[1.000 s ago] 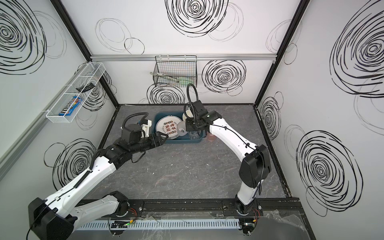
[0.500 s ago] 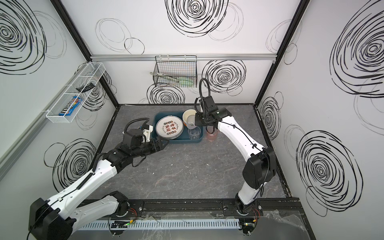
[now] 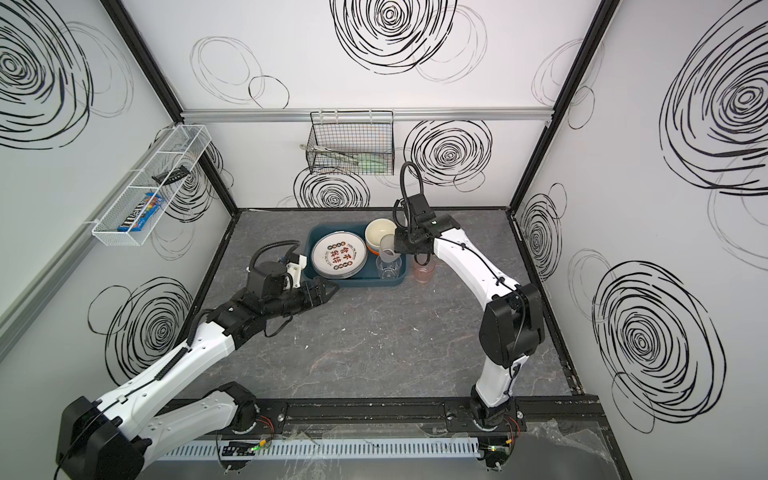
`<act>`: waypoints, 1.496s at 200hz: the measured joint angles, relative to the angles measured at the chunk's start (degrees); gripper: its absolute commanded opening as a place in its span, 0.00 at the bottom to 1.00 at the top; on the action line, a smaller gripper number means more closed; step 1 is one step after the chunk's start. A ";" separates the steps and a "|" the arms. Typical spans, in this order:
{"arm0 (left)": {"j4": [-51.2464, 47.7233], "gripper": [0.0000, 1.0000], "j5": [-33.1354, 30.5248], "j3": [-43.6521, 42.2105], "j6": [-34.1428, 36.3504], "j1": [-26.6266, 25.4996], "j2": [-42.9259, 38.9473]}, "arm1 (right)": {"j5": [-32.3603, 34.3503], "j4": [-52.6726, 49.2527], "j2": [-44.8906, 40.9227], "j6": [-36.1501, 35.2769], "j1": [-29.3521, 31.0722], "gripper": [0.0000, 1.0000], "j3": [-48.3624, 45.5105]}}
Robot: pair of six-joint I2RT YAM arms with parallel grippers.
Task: Place the mixed dishes into the plastic bin
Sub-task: 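Carry the frosted cup over the clear cup while the left gripper withdraws, then lower the frosted cup into the clear cup in the bin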
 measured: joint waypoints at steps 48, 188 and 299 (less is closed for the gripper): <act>0.55 0.85 0.02 -0.52 -0.35 0.00 -0.22 | 0.00 -1.75 3.93 0.39 -0.09 0.00 0.09; 1.44 0.85 0.02 -2.58 -0.70 0.15 -0.66 | -0.17 -0.79 8.63 0.98 -0.24 0.00 0.70; 1.90 0.85 0.20 -2.95 -0.92 0.44 -0.74 | -0.04 -0.70 9.94 1.44 -0.48 0.00 1.42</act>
